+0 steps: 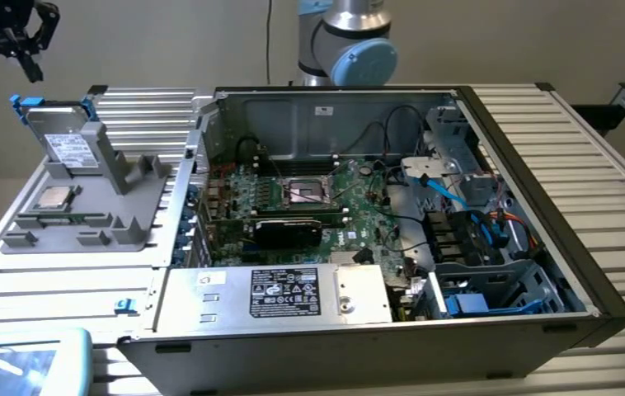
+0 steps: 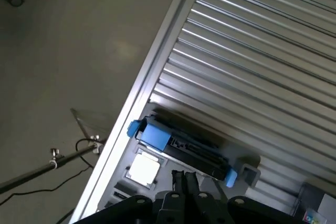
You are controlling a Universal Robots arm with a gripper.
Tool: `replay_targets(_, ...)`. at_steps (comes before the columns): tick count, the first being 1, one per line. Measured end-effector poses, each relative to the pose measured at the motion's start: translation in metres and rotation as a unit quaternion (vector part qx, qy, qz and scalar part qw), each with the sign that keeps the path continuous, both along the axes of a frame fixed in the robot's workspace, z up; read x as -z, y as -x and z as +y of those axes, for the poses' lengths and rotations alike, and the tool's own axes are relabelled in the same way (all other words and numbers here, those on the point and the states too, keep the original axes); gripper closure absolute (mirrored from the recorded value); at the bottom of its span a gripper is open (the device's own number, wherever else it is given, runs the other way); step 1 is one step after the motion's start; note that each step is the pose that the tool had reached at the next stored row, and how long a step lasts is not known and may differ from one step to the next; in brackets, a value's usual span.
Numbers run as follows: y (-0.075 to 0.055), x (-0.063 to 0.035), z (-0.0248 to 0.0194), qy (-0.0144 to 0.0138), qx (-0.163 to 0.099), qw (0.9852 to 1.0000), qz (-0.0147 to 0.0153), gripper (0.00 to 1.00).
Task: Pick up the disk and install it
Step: 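Reach for the disk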
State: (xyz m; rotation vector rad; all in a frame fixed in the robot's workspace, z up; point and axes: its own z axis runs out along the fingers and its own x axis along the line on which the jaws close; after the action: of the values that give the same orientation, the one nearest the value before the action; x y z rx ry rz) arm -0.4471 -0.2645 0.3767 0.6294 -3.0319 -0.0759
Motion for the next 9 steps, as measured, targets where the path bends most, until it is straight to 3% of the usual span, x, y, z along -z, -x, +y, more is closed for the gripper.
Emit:
replay_targets(4, 0.011, 0.0000, 0.0082, 0.0012, 0.000, 1.0000, 0.0000, 0.89)
replay_targets(9, 0.029, 0.0000, 0.0113, 0.0012, 0.000, 1.0000, 0.0001, 0.89)
